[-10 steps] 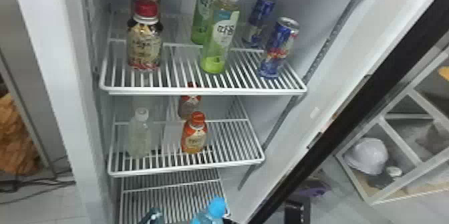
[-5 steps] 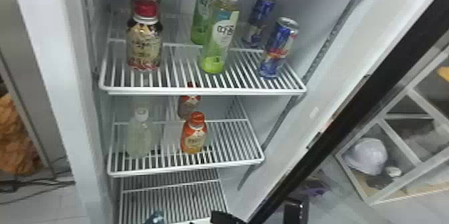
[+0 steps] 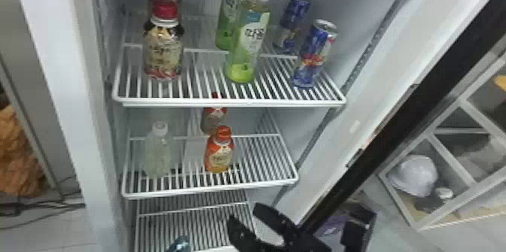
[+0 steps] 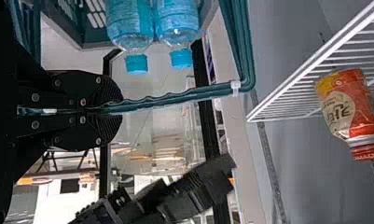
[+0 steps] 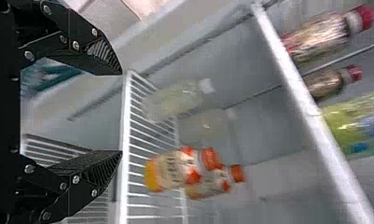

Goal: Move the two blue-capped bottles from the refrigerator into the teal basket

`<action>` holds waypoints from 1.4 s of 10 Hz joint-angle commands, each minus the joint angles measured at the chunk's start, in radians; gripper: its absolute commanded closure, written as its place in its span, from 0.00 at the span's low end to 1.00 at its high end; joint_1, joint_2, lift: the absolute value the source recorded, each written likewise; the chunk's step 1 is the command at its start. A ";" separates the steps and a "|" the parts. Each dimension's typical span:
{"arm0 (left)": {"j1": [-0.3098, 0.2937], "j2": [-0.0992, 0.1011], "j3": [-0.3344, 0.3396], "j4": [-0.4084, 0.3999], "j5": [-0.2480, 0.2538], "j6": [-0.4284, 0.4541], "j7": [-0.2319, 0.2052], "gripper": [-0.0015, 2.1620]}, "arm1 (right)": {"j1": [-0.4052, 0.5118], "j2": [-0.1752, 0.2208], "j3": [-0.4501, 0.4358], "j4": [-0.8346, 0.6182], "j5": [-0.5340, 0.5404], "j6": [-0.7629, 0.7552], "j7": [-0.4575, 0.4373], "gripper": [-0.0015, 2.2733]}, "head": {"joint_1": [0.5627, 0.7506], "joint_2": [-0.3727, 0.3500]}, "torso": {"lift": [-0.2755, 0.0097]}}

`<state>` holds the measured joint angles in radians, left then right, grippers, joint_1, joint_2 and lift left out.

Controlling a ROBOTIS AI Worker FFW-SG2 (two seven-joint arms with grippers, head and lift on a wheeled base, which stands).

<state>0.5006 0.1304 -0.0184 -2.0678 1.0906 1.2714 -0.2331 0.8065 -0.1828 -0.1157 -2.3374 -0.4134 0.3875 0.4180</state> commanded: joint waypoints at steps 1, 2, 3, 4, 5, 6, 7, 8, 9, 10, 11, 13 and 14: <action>-0.002 0.000 0.000 0.000 0.000 0.000 0.000 0.51 | 0.001 0.009 -0.001 0.009 0.021 -0.093 -0.005 0.20 | 0.70 0.03 | 0.49; -0.002 -0.002 -0.002 0.000 0.000 0.000 0.000 0.51 | -0.001 0.016 -0.001 0.027 0.038 -0.162 -0.016 0.20 | 0.70 0.03 | 0.49; -0.002 -0.002 -0.002 0.000 0.000 0.000 0.000 0.51 | -0.011 0.022 -0.001 0.061 0.056 -0.228 -0.024 0.20 | 0.70 0.03 | 0.49; -0.002 -0.002 -0.003 0.000 0.000 0.000 0.000 0.51 | -0.024 0.029 -0.001 0.093 0.085 -0.314 -0.036 0.20 | 0.70 0.03 | 0.49; -0.005 -0.002 -0.005 0.000 0.000 0.000 0.000 0.51 | -0.028 0.034 0.001 0.110 0.108 -0.373 -0.056 0.20 | 0.70 0.03 | 0.49; -0.002 -0.002 -0.005 0.000 0.002 0.000 0.000 0.51 | -0.031 0.039 0.002 0.125 0.120 -0.410 -0.084 0.20 | 0.70 0.03 | 0.49; 0.000 -0.002 -0.005 0.000 0.002 0.000 0.000 0.51 | -0.031 0.042 0.008 0.137 0.136 -0.449 -0.123 0.20 | 0.70 0.03 | 0.49; 0.000 -0.002 -0.005 0.000 0.002 0.002 0.000 0.51 | -0.031 0.042 0.019 0.140 0.156 -0.488 -0.165 0.20 | 0.70 0.03 | 0.49; 0.000 -0.002 -0.006 0.000 0.003 0.000 0.000 0.51 | -0.028 0.042 0.027 0.144 0.176 -0.518 -0.199 0.20 | 0.70 0.03 | 0.49; 0.000 -0.002 -0.006 0.000 0.003 0.000 0.000 0.51 | -0.024 0.040 0.036 0.144 0.191 -0.547 -0.237 0.20 | 0.70 0.03 | 0.49; 0.000 0.000 -0.006 0.000 0.003 0.000 0.000 0.51 | -0.019 0.039 0.047 0.144 0.202 -0.569 -0.285 0.20 | 0.70 0.03 | 0.49; 0.007 -0.002 -0.005 0.000 0.003 0.000 -0.002 0.51 | -0.014 0.036 0.062 0.162 0.211 -0.581 -0.340 0.20 | 0.70 0.03 | 0.49; 0.010 -0.002 -0.005 0.000 0.002 0.000 -0.002 0.51 | -0.014 0.037 0.062 0.167 0.211 -0.594 -0.343 0.21 | 0.70 0.03 | 0.49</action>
<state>0.5084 0.1289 -0.0233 -2.0678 1.0932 1.2714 -0.2346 0.7932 -0.1464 -0.0543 -2.1749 -0.2029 -0.1992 0.0754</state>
